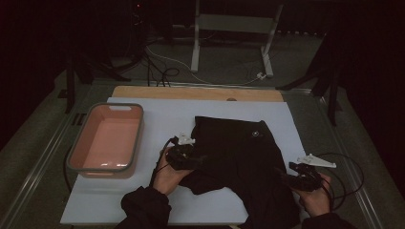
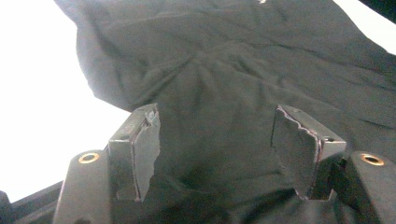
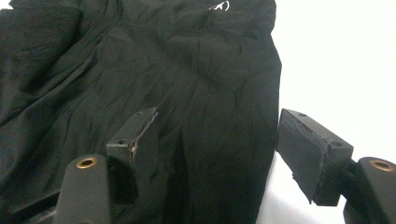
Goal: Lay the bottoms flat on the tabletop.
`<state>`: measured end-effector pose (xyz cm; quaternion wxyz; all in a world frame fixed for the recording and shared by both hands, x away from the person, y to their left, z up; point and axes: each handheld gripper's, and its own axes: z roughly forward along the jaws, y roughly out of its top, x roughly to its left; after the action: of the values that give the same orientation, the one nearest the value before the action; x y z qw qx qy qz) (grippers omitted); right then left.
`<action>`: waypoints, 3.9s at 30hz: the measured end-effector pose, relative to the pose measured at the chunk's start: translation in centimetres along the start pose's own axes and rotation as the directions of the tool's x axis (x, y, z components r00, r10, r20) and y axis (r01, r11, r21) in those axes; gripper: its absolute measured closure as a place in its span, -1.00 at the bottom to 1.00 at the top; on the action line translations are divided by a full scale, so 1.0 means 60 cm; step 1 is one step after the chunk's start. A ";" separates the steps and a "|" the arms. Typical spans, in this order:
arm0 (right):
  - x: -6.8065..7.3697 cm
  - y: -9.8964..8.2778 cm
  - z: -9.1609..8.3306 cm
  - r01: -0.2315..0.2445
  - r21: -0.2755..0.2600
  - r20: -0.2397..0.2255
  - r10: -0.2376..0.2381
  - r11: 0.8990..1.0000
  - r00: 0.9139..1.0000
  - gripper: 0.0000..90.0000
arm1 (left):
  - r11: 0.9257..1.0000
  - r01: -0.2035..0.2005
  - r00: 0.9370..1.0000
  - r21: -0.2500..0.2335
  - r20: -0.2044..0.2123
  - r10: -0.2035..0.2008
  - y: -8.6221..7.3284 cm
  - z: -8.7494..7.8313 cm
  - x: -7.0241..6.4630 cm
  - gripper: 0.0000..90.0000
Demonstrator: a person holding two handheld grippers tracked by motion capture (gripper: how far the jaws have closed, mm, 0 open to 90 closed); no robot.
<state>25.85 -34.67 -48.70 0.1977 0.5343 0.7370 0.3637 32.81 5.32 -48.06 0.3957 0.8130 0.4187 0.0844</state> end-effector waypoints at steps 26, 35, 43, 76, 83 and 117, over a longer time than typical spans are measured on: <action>-0.005 -0.003 0.000 0.000 -0.001 -0.002 0.000 1.000 1.000 -0.29 | 0.986 -0.040 0.999 0.163 0.014 0.039 -0.001 0.049 0.009 0.99; -0.005 -0.002 0.000 -0.001 -0.002 -0.003 0.001 1.000 1.000 -0.29 | 0.982 -0.070 0.995 0.173 0.083 0.057 -0.026 0.031 -0.014 1.00; -0.004 -0.002 0.001 -0.001 -0.003 -0.007 0.001 1.000 1.000 -0.28 | 0.976 -0.114 0.986 0.184 0.145 0.088 -0.046 0.014 -0.043 0.93; -0.002 -0.002 0.001 -0.001 0.001 -0.007 0.001 1.000 1.000 -0.27 | 0.965 -0.172 0.970 0.199 0.204 0.131 -0.089 -0.011 -0.069 0.89; -0.001 -0.002 0.003 0.000 0.000 -0.013 0.000 1.000 1.000 -0.27 | 0.957 -0.230 0.942 0.179 0.286 0.173 -0.082 -0.007 -0.115 0.97; -0.002 -0.001 0.000 0.003 -0.002 -0.012 -0.003 1.000 1.000 -0.27 | 0.978 -0.163 0.962 0.127 0.240 0.129 -0.129 -0.073 -0.078 0.21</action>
<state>25.86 -34.76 -48.77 0.1943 0.5308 0.7385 0.3675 23.02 6.96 -49.75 0.3738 0.8727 0.3139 -0.0124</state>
